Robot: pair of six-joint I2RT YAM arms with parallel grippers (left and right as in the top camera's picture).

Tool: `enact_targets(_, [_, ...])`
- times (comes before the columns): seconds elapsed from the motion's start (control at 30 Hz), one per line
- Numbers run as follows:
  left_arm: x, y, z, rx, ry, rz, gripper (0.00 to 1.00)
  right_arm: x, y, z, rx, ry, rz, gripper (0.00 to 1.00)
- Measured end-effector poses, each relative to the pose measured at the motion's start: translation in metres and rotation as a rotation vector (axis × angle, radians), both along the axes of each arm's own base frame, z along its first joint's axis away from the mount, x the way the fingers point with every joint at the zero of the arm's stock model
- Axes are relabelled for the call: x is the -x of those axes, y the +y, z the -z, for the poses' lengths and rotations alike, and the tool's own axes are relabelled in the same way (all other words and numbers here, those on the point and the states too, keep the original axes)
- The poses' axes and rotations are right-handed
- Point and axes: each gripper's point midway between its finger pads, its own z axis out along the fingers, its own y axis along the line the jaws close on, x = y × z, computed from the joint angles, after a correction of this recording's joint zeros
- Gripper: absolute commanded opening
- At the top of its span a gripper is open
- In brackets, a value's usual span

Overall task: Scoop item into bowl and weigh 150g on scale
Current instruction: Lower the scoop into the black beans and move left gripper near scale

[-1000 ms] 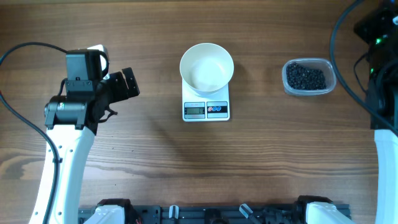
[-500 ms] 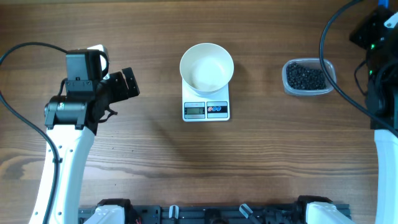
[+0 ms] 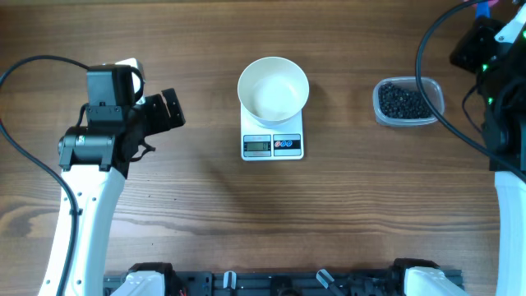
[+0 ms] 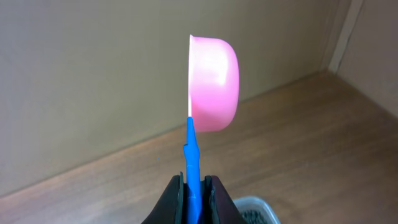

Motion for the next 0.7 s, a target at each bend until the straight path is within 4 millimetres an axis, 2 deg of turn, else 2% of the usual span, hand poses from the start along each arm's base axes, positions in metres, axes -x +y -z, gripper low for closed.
enact_targets(0.07, [-0.007,-0.016,-0.006,0.059,-0.038,0.074,1.0,0.002,0.001,0.004,-0.002,0.017,-0.003,0.04])
enact_targets(0.13, [-0.007,-0.039,-0.012,0.111,-0.064,0.225,1.0,0.006,0.002,0.014,0.044,0.074,-0.03,0.04])
enact_targets(0.27, [0.005,-0.088,-0.018,0.141,-0.099,0.526,1.0,0.013,0.003,0.027,0.101,0.147,-0.068,0.04])
enact_targets(0.4, [0.03,-0.139,-0.013,0.069,-0.091,0.778,1.0,0.015,0.005,0.043,0.107,0.217,-0.094,0.04])
enact_targets(0.53, [0.046,-0.157,-0.004,-0.018,-0.054,0.87,1.0,0.015,0.008,0.058,0.094,0.272,-0.112,0.04])
enact_targets(0.7, [0.074,-0.16,0.012,-0.064,0.038,0.986,1.0,0.012,0.013,0.078,0.109,0.344,-0.172,0.04])
